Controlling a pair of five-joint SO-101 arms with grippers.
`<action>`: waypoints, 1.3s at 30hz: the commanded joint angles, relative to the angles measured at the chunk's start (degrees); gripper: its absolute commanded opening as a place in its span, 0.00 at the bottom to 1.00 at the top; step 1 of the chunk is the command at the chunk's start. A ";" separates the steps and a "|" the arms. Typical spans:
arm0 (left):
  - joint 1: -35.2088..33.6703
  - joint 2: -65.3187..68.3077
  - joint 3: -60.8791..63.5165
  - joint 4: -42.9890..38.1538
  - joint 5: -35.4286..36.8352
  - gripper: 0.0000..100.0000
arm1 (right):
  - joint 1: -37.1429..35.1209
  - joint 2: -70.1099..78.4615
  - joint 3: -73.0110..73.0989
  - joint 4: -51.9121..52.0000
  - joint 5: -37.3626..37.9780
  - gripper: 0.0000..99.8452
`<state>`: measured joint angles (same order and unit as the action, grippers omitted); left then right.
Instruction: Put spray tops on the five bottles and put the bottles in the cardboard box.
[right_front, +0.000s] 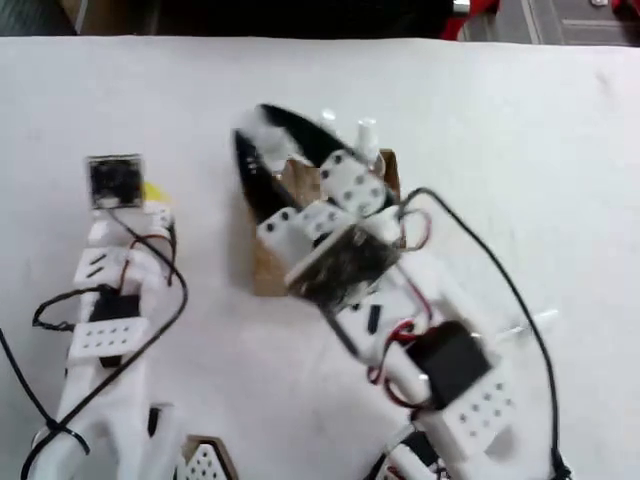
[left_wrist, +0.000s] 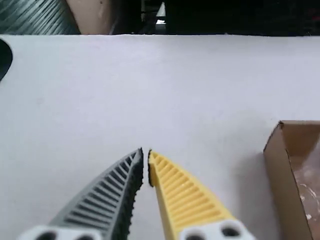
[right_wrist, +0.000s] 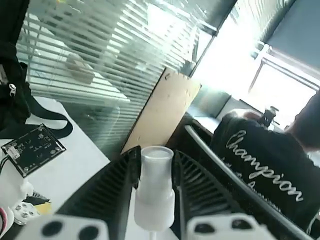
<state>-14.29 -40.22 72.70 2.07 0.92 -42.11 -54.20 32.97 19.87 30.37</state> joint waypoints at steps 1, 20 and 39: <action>-2.51 -0.13 -0.53 -1.58 3.87 0.02 | -1.01 -0.13 5.19 -12.62 0.35 0.02; -2.51 0.22 -0.44 -2.99 3.87 0.03 | -0.84 -0.04 14.77 -16.31 -4.13 0.02; -1.54 0.31 -0.44 -2.73 3.78 0.03 | -1.10 0.04 20.22 -22.20 -5.10 0.02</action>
<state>-16.40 -40.22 72.70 0.31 4.00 -42.81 -53.93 53.80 -1.14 26.77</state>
